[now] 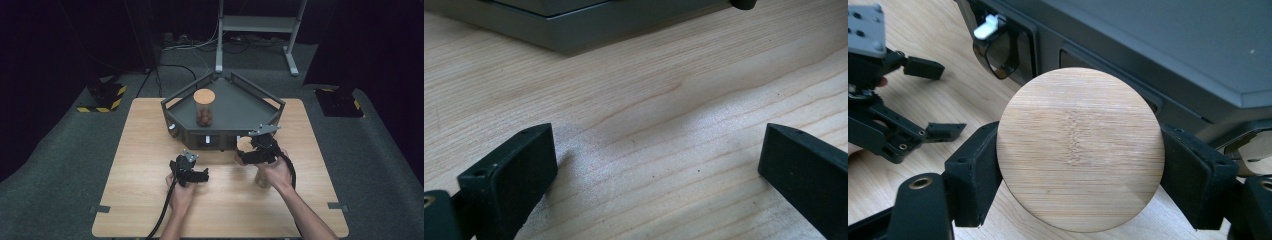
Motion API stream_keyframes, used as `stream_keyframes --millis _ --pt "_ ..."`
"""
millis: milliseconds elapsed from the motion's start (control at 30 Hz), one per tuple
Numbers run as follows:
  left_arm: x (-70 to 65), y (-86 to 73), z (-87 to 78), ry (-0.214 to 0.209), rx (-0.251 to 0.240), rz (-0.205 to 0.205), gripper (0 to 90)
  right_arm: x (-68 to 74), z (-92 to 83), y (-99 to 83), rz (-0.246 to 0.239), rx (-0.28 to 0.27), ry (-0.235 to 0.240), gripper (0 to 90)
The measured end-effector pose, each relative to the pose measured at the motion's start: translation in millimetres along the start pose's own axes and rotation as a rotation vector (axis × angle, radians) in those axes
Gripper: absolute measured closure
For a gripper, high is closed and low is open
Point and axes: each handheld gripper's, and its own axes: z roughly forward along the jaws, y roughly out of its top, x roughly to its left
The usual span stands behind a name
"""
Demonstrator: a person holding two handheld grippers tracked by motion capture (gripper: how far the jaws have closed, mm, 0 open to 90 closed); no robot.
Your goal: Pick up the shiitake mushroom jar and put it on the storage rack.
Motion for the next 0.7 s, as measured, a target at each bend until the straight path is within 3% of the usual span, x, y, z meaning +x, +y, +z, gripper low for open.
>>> stream_keyframes --millis 700 --pt "-0.1 0.0 0.0 0.000 -0.001 -0.001 2.2 -9.3 -22.6 26.5 0.015 -0.012 0.061 24.0"
